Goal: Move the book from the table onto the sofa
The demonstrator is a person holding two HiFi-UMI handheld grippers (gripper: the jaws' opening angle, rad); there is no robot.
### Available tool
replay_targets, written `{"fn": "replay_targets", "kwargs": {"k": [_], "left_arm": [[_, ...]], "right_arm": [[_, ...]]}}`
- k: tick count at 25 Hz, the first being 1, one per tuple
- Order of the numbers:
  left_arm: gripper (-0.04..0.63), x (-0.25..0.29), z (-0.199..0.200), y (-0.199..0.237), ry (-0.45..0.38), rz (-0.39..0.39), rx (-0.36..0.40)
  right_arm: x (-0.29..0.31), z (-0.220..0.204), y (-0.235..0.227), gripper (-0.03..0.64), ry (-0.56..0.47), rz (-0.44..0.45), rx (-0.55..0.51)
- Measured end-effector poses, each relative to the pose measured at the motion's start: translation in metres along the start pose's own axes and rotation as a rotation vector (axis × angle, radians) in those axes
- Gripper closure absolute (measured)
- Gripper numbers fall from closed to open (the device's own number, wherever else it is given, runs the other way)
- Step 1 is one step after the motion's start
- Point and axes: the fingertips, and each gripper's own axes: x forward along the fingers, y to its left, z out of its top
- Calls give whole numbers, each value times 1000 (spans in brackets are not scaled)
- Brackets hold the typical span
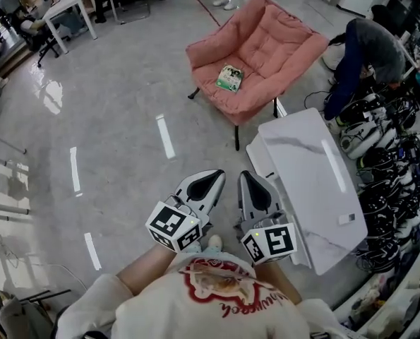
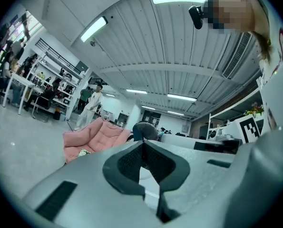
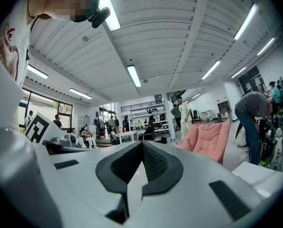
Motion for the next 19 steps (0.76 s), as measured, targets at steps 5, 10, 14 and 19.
{"fn": "replay_targets", "kwargs": {"k": [5, 10, 14, 19], "left_arm": [[591, -7, 7, 7, -9, 7, -2], [591, -8, 10, 10, -18, 7, -8], [591, -7, 8, 10, -16, 5, -10], [591, -4, 5, 12, -17, 8, -14]], "right_arm": [[8, 0, 12, 617, 8, 17, -3], [11, 0, 15, 617, 12, 25, -6], [10, -2, 17, 617, 15, 31, -12], [11, -4, 16, 617, 16, 38, -20]]}}
